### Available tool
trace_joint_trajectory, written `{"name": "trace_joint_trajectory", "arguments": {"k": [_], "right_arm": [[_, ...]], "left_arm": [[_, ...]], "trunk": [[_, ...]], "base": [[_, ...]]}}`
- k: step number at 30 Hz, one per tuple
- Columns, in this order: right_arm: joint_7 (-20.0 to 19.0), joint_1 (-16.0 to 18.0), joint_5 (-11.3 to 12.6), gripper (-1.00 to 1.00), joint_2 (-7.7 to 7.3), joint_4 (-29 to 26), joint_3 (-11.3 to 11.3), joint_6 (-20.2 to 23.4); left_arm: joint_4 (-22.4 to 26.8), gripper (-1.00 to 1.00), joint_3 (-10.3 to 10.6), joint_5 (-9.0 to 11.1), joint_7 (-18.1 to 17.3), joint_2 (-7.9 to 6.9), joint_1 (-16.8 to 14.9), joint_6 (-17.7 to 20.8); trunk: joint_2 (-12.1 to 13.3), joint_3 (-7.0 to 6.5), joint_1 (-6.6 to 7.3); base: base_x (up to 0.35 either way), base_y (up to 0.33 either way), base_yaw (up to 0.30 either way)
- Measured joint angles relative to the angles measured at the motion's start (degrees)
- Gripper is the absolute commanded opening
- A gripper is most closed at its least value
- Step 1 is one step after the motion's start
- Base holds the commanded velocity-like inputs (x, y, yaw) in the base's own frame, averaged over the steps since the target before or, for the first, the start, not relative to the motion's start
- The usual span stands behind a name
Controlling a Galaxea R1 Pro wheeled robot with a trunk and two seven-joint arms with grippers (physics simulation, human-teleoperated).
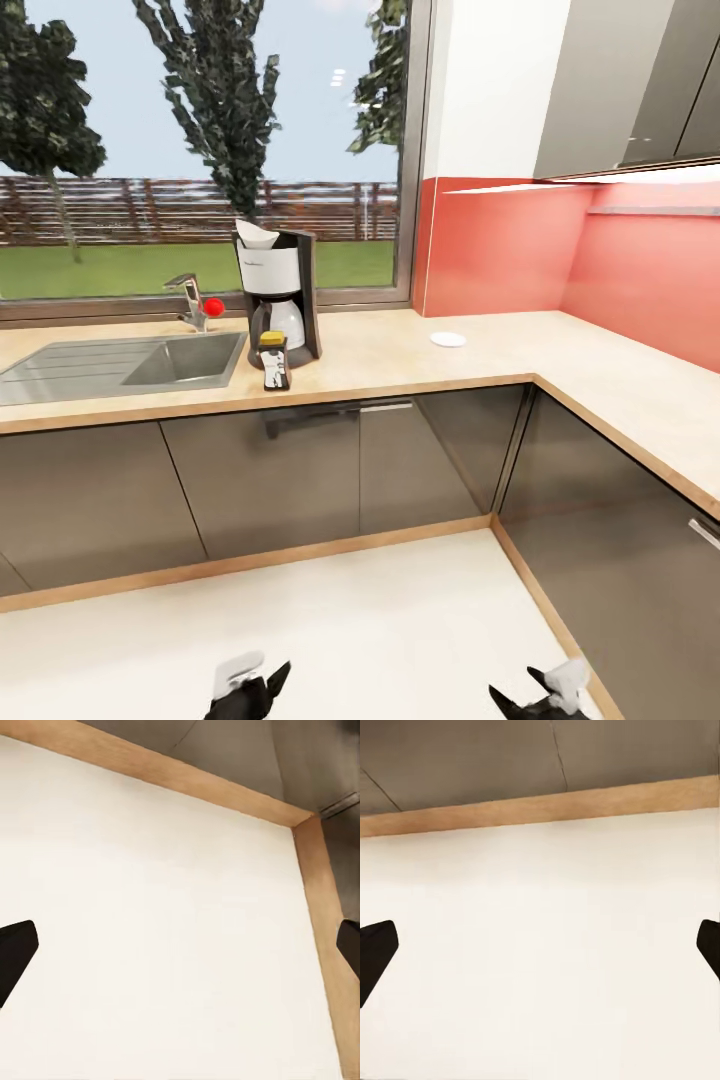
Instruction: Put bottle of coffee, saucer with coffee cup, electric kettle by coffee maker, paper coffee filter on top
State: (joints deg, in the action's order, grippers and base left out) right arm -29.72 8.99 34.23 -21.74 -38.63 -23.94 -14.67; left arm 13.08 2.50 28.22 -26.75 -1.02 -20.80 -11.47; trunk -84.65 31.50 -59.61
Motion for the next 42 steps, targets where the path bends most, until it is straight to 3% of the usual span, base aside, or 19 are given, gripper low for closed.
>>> {"name": "trace_joint_trajectory", "arguments": {"k": [8, 11, 12, 15, 16, 18, 22, 23, 24, 27, 29, 30, 31, 33, 36, 42], "right_arm": [[-0.5, 0.2, -0.2, 1.0, -0.31, -15.8, 5.0, 8.2], [-0.5, 0.5, -0.2, 1.0, -0.33, -23.2, 9.0, 13.0], [-0.5, 0.8, -0.2, 1.0, -0.32, -28.1, 12.6, 16.9], [-0.5, 1.1, -0.3, 1.0, -0.29, -33.2, 15.8, 20.9], [-0.5, 3.2, -0.2, 1.0, -0.3, -37.9, 18.7, 25.0], [-0.5, 6.6, -0.2, 1.0, -0.29, -40.3, 21.4, 29.0], [-0.5, 14.1, -0.1, 1.0, -0.32, -41.7, 24.4, 36.9], [0.1, 19.8, -0.4, 1.0, -0.33, -42.2, 25.6, 45.5], [1.3, 28.6, 0.0, 1.0, -0.32, -42.2, 25.8, 48.5], [4.4, 33.6, 0.0, 1.0, -0.32, -42.2, 25.9, 52.9], [10.1, 40.0, 0.3, 1.0, -0.37, -42.0, 25.9, 57.9], [11.9, 41.6, 0.2, 1.0, -0.38, -41.8, 26.0, 58.8], [20.0, 46.6, 0.0, 1.0, -0.58, -40.6, 26.0, 61.4], [23.9, 50.1, -0.4, 1.0, -0.89, -39.5, 26.0, 62.1], [26.2, 54.0, -1.9, 1.0, -1.86, -35.8, 26.0, 62.5], [27.4, 58.7, -3.1, 1.0, -2.7, -30.3, 25.9, 62.8]], "left_arm": [[6.5, 1.0, -0.2, 0.0, -6.8, -0.15, 0.0, 0.1], [9.3, 1.0, -0.3, 0.0, -10.7, -0.32, 0.0, 0.2], [10.9, 1.0, -0.3, 0.1, -13.2, -0.37, 0.0, 0.2], [12.6, 1.0, -0.3, 0.0, -15.0, -0.4, 0.0, 0.3], [14.5, 1.0, -0.3, 0.1, -16.1, -0.41, 0.0, 0.3], [15.8, 1.0, -0.3, 0.0, -16.5, -0.36, 0.0, 0.7], [17.4, 1.0, -0.3, 0.1, -17.9, -0.28, 0.0, 2.0], [18.2, 1.0, -0.5, 0.1, -21.6, -0.32, 0.0, 2.6], [18.2, 1.0, -0.5, 0.1, -22.4, -0.29, 0.0, 2.7], [18.2, 1.0, -0.5, 0.2, -23.1, -0.2, 0.0, 2.8], [18.3, 1.0, -0.4, 0.2, -23.6, -0.07, 0.0, 2.8], [18.3, 1.0, -0.5, 0.2, -23.7, -0.07, 0.0, 2.8], [18.4, 1.0, -0.5, 0.2, -24.0, -0.07, 0.0, 2.9], [18.5, 1.0, -0.5, 0.2, -24.0, -0.07, 0.0, 2.9], [18.5, 1.0, -0.5, 0.2, -24.1, -0.08, 0.0, 2.9], [18.5, 1.0, -0.6, 0.2, -24.1, -0.08, 0.0, 2.9]], "trunk": [[0.0, 0.01, 0.0], [0.0, 0.01, 0.0], [0.0, -0.01, 0.0], [0.0, 0.0, 0.0], [0.0, 0.0, 0.0], [0.0, 0.0, 0.0], [0.0, 0.0, 0.0], [0.0, 0.02, 0.0], [0.0, -0.01, 0.0], [0.0, 0.0, 0.0], [0.0, -0.01, 0.0], [0.0, 0.0, 0.0], [0.0, 0.0, 0.01], [0.0, 0.0, 0.02], [0.0, 0.0, 0.03], [0.0, 0.01, 0.01]], "base": [[0.0, 0.0, 0.0], [0.0, 0.0, 0.0], [0.0, 0.0, 0.0], [0.0, 0.0, 0.0], [0.0, 0.0, 0.0], [0.0, 0.0, 0.0], [0.0, 0.0, 0.0], [0.0, 0.0, 0.0], [0.0, 0.0, 0.0], [0.0, 0.0, 0.0], [0.0, 0.0, 0.0], [0.105, -0.006, 0.0], [0.143, -0.016, 0.0], [0.213, -0.045, 0.0], [0.26, -0.067, 0.0], [0.148, -0.035, 0.0]]}}
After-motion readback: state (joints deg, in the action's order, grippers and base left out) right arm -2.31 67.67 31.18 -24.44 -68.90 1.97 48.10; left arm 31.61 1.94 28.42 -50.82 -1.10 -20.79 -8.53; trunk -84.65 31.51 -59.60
